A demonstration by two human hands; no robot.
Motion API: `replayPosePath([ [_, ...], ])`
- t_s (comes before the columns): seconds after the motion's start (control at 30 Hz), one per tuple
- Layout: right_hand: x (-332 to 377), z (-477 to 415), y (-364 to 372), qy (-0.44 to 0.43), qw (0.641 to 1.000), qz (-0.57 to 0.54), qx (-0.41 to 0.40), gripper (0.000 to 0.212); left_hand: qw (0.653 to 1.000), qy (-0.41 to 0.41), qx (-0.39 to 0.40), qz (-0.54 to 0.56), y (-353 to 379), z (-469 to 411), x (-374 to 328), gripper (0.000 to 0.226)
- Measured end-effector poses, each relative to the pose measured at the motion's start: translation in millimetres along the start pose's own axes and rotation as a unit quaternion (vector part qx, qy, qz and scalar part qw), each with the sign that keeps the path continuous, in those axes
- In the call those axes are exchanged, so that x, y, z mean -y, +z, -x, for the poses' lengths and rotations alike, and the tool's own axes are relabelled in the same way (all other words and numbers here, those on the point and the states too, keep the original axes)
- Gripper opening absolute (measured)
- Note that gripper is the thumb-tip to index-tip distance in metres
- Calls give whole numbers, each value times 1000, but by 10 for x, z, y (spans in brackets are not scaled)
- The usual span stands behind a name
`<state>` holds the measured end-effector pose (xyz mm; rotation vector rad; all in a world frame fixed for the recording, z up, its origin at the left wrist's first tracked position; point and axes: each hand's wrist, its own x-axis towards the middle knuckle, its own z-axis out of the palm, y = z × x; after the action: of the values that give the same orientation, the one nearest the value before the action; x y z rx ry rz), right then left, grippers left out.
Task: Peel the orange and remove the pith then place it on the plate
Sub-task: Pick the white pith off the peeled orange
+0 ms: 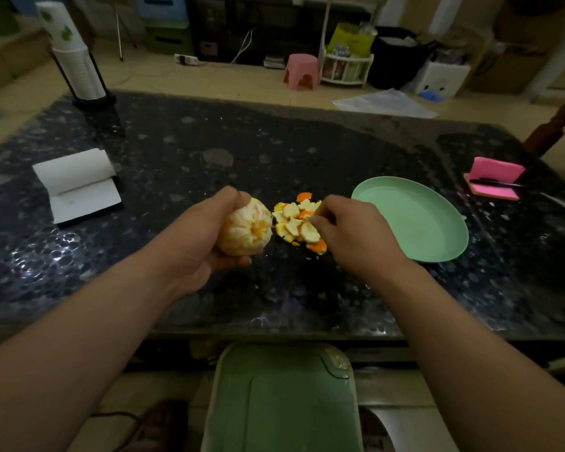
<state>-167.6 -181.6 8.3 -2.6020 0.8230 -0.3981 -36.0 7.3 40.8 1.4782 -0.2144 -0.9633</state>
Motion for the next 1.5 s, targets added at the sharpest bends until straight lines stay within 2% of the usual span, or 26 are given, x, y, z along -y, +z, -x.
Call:
replayPosePath([
  [0.07,-32,-39,34,3,998,55,7,18,1000,-3,-3,-1,23,-29,10,29],
  [0.13,-42,-59,58,12,998,63,15,31,1000,-6,-3,-2,42,-55,24,30],
  [0.23,-68,-69,98,23,998,61,3,23,1000,-13,-3,-3,55,-104,50,34],
  [0.3,-74,-70,115,26,998,61,1,28,1000,-15,-7,-5,59,-134,61,34],
  [0.37,-63,-59,96,53,999,7,0,32,1000,-18,-10,-5,65,-160,72,35],
  [0.43,-78,-46,83,67,997,-40,-19,14,1000,-22,-10,-4,69,-172,80,36],
  [0.5,-39,-13,47,54,997,-55,-24,18,1000,-22,-7,-4,68,-174,81,36],
  [0.6,129,82,-55,24,986,-167,11,16,1000,-11,0,-11,65,-170,79,41],
  [0.67,246,159,-125,1,962,-266,62,20,1000,-1,8,-21,65,-164,78,43],
  [0.73,331,245,-172,-24,952,-293,88,21,999,7,18,-34,55,-153,76,44],
  [0.87,349,324,-182,-29,957,-280,73,20,997,26,27,-69,41,-124,86,43],
  [1.1,288,301,-188,-38,959,-270,74,4,993,52,31,-100,61,-103,105,39],
  [1.17,285,326,-192,-54,977,-202,42,1,992,59,22,-107,81,-102,115,36],
  [1.23,305,352,-163,-90,992,-86,3,8,989,69,-1,-128,106,-107,132,35],
  [1.33,350,359,-113,-113,993,7,-13,15,982,86,-17,-169,134,-125,165,36],
  [1.4,339,347,-92,-113,994,3,-15,14,978,95,-13,-185,141,-115,167,34],
  [1.5,302,341,-112,-101,991,-80,-25,13,982,101,1,-162,135,-101,143,32],
])
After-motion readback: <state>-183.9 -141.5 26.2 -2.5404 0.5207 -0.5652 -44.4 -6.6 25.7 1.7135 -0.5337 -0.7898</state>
